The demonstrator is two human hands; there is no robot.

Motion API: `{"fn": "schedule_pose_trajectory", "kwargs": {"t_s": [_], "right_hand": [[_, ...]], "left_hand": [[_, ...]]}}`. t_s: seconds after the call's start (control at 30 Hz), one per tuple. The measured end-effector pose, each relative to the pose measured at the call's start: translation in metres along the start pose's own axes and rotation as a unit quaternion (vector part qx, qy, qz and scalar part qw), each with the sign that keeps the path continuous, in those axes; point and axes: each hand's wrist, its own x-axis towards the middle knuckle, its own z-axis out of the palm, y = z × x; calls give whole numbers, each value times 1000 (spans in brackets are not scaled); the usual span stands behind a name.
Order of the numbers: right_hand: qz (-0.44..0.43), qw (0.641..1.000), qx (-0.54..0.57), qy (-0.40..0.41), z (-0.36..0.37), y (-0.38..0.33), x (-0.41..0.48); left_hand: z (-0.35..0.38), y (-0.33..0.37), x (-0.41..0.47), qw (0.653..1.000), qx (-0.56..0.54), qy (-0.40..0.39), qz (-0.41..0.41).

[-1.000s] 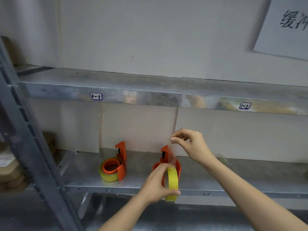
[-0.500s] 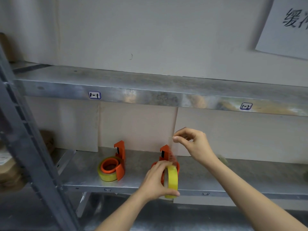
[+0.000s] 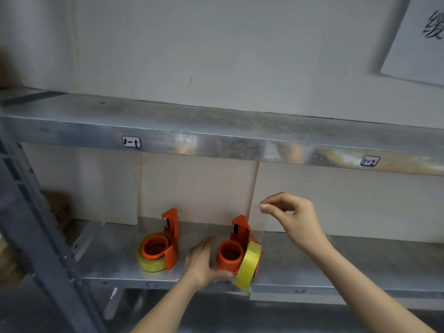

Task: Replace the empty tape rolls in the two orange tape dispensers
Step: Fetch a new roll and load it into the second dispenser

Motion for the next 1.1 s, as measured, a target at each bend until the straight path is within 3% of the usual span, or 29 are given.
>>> {"fn": "schedule_pose_trajectory", "kwargs": {"t_s": [0.2, 0.47, 0.77, 1.1], "right_hand": [[3, 1000, -6, -4, 0, 2, 7], [17, 1000, 4, -20, -3, 6, 13], [14, 999, 20, -32, 4, -5, 23], [21, 997, 57, -56, 24, -11, 33]], "left_hand": [[16, -3, 20, 998, 57, -14, -12], [14, 1, 26, 1000, 24, -6, -4], [-19, 12, 7, 978, -183, -100, -14], [-32, 10, -3, 950, -252, -180, -32]]}}
